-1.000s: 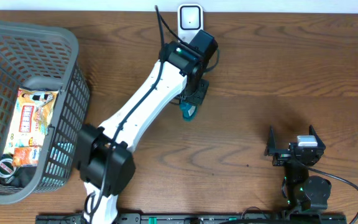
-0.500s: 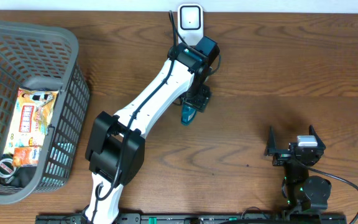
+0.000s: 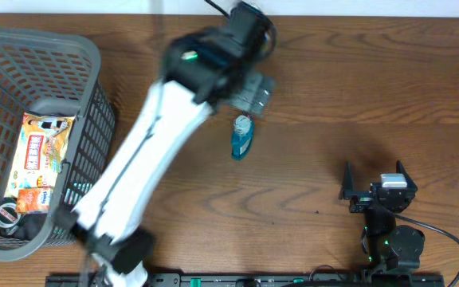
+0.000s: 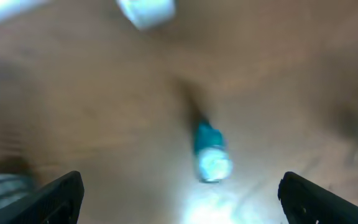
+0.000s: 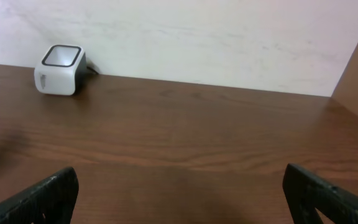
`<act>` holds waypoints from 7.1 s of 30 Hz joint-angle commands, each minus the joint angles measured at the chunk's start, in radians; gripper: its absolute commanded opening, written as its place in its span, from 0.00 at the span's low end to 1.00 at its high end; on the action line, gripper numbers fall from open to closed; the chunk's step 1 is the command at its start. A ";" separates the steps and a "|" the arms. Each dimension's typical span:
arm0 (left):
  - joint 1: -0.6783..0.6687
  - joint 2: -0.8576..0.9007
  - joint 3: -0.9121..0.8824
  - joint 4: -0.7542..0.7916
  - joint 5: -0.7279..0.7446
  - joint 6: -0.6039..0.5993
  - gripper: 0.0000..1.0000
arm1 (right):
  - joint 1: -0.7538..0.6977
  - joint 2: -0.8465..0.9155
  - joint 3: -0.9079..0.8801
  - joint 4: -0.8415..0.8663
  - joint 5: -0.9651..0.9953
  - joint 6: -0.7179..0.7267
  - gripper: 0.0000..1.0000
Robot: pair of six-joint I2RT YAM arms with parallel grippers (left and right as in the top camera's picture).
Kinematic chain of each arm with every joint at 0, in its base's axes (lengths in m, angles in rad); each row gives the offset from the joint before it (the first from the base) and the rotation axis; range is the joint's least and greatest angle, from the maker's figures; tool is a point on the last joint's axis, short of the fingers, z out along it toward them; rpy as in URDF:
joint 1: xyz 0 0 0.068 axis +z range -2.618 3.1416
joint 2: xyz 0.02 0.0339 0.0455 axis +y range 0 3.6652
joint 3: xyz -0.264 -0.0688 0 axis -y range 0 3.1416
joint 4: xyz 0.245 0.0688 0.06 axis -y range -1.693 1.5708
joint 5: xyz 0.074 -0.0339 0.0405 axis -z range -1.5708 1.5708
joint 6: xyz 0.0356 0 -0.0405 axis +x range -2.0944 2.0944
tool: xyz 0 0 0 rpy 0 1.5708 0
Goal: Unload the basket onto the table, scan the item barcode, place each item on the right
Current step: 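Set the teal bottle on the table in front of the scanner, then reach the left gripper into the basket and grasp the orange box, then carry the orange box past the scanner and place it left of the bottle, then reach the left gripper into the basket and grasp the mint wipes pack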
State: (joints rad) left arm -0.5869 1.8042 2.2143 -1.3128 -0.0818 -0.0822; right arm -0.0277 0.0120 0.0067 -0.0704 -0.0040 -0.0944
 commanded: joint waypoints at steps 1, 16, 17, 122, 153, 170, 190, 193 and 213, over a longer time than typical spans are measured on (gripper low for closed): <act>0.064 -0.118 0.023 -0.011 -0.228 -0.060 0.98 | 0.002 -0.005 -0.001 -0.004 0.005 0.011 0.99; 1.000 -0.240 -0.069 -0.199 -0.176 -0.623 0.98 | 0.002 -0.005 -0.001 -0.004 0.005 0.011 0.99; 1.038 -0.232 -0.095 -0.204 -0.158 -0.650 0.98 | 0.002 -0.005 -0.001 -0.004 0.005 0.011 0.99; 0.043 -0.208 -0.882 0.521 -0.304 -0.606 0.48 | 0.002 -0.005 -0.001 -0.004 0.005 0.011 0.99; 0.234 -0.100 -0.709 0.396 0.029 -0.550 0.89 | 0.002 -0.005 -0.001 -0.004 0.005 0.011 0.99; 0.870 -0.271 -0.267 0.003 -0.075 -0.668 0.93 | 0.002 -0.005 -0.001 -0.004 0.005 0.011 0.99; 1.102 0.170 -0.441 -0.282 0.019 -0.797 0.86 | 0.002 -0.005 -0.001 -0.004 0.005 0.011 0.99; 1.102 0.216 -0.503 -0.251 0.019 -0.797 0.86 | 0.002 -0.005 -0.001 -0.004 0.005 0.011 0.99; 1.101 0.235 -0.921 0.037 0.013 -0.814 0.33 | 0.002 -0.005 -0.001 -0.004 0.005 0.011 0.99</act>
State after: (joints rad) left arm 0.5152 1.9888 1.3464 -1.2598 -0.0551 -0.8894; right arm -0.0277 0.0120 0.0067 -0.0704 -0.0040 -0.0944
